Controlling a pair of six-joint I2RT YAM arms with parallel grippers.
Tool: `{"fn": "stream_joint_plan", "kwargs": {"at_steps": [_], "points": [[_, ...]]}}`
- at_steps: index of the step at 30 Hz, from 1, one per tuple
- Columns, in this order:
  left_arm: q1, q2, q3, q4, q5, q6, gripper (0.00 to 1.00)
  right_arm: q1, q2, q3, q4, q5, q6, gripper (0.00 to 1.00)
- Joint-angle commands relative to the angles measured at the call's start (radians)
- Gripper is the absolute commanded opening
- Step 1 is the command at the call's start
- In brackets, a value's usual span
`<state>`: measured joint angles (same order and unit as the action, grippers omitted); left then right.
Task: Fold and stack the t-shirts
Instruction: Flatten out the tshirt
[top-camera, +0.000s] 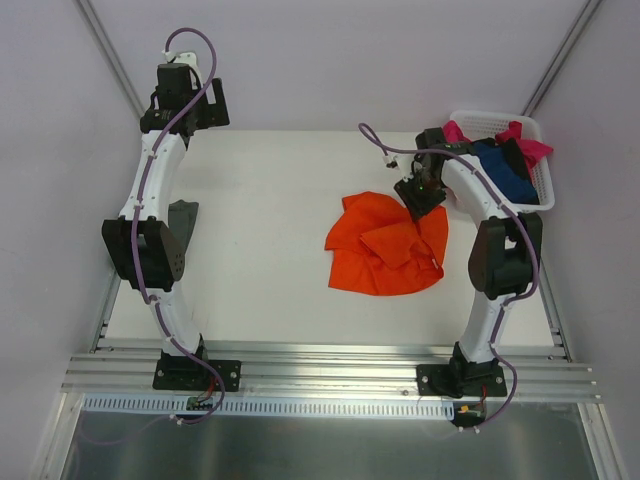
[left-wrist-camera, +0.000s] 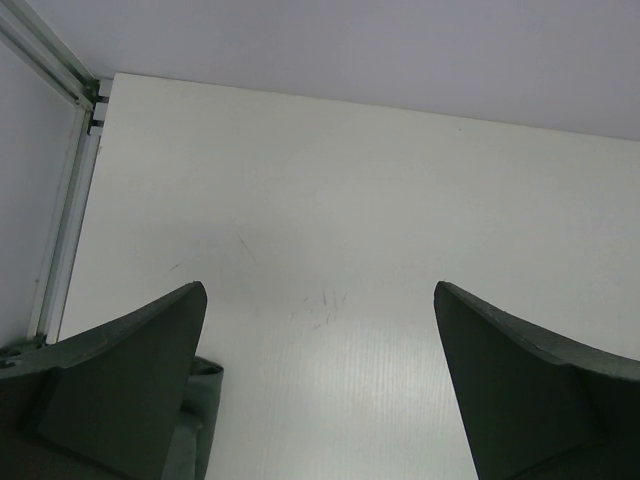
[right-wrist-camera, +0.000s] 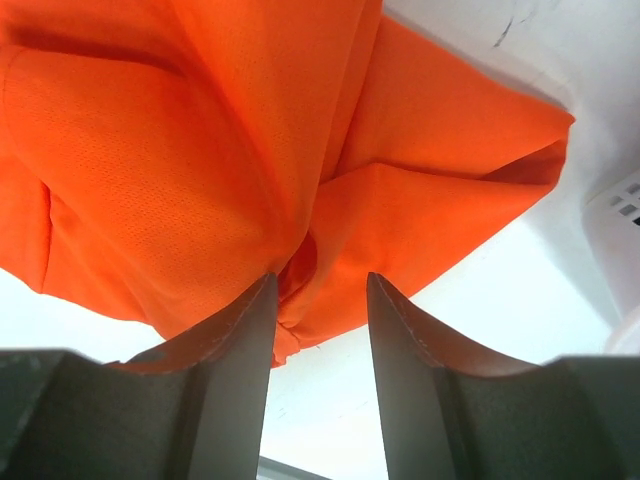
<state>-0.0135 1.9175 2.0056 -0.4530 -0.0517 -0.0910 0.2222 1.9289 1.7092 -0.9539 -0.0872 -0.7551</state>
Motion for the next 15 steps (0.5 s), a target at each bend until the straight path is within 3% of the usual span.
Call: {"fn": "stream_joint_plan", "kwargs": {"at_steps": [1,7,9,15], "points": [[-0.008,-0.009,0.013,0.019,0.021,-0.015,0.99,0.003,-0.045,-0.014,-0.016,0.021,-0.033,0.44],[-0.008,-0.015,0.009,0.016,0.01,-0.009,0.99,0.002,0.013,0.001,-0.014,0.026,-0.035,0.4],[-0.008,-0.017,0.007,0.017,0.01,-0.009,0.99,0.003,0.044,0.018,-0.02,0.026,-0.032,0.3],[-0.008,-0.02,0.009,0.017,0.01,-0.009,0.99,0.005,0.084,0.075,-0.031,0.057,-0.041,0.31]]}}
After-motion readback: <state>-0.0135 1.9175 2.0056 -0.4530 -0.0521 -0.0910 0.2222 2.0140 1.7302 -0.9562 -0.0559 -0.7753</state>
